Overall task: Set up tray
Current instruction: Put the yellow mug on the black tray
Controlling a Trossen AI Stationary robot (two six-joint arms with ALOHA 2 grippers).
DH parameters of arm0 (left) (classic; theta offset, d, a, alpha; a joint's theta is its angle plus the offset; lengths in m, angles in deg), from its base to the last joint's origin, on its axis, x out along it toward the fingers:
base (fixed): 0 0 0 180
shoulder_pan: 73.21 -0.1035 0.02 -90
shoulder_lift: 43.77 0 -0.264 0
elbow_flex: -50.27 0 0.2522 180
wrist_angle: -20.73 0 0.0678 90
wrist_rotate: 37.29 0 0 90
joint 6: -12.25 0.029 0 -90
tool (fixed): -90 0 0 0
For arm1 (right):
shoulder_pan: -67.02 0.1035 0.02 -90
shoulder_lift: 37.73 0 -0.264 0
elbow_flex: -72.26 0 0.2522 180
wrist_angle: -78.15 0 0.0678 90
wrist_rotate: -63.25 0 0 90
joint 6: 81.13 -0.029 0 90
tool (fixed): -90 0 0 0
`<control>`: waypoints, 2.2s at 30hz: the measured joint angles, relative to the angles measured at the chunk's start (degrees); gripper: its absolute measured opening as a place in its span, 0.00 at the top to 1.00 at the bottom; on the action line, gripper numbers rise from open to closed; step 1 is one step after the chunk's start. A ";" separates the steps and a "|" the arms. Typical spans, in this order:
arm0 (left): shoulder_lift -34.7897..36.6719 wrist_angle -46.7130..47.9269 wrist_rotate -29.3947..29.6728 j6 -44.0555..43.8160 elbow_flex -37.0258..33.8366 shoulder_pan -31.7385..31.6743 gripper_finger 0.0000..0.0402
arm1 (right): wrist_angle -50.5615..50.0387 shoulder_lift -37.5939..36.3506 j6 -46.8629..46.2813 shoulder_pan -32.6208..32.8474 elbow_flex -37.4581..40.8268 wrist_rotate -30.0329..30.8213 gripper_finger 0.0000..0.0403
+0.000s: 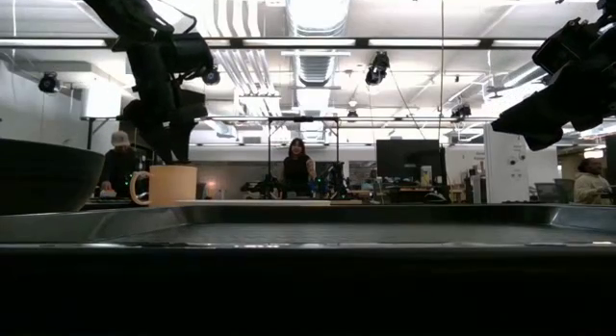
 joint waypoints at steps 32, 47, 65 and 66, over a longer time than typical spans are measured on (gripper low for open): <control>-1.65 -3.46 3.43 1.26 -2.66 0.04 0.99 | 0.39 -0.09 0.00 -0.01 0.00 0.02 0.79; -0.80 18.41 3.28 2.89 15.50 16.83 1.00 | 0.04 0.00 0.09 -0.02 0.00 0.03 0.81; -12.92 17.15 1.10 -11.56 27.18 51.73 1.00 | -0.01 0.02 0.24 -0.02 0.00 0.13 0.81; -14.35 16.85 1.07 -11.56 27.88 52.06 1.00 | 0.00 0.02 0.26 -0.02 0.00 0.13 0.81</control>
